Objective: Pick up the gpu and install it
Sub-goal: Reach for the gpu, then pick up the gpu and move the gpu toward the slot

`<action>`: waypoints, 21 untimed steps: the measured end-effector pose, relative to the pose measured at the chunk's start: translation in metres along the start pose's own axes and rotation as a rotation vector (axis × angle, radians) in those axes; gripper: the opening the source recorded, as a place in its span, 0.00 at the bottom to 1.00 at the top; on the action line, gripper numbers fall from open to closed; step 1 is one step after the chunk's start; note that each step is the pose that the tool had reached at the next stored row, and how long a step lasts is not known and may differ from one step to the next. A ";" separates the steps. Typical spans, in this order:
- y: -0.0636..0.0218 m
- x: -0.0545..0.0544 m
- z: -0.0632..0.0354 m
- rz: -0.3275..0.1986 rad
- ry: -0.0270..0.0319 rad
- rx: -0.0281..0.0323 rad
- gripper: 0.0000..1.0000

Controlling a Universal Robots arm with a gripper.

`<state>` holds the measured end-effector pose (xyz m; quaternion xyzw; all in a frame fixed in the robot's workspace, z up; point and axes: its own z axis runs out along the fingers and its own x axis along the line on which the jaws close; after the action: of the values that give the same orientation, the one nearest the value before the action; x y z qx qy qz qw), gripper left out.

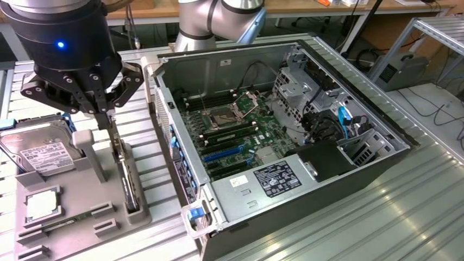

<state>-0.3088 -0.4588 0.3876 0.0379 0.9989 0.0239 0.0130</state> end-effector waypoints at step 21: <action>-0.0048 0.000 -0.0002 0.000 0.0000 0.0000 0.23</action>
<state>-0.3089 -0.4636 0.3876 0.0379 0.9989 0.0239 0.0130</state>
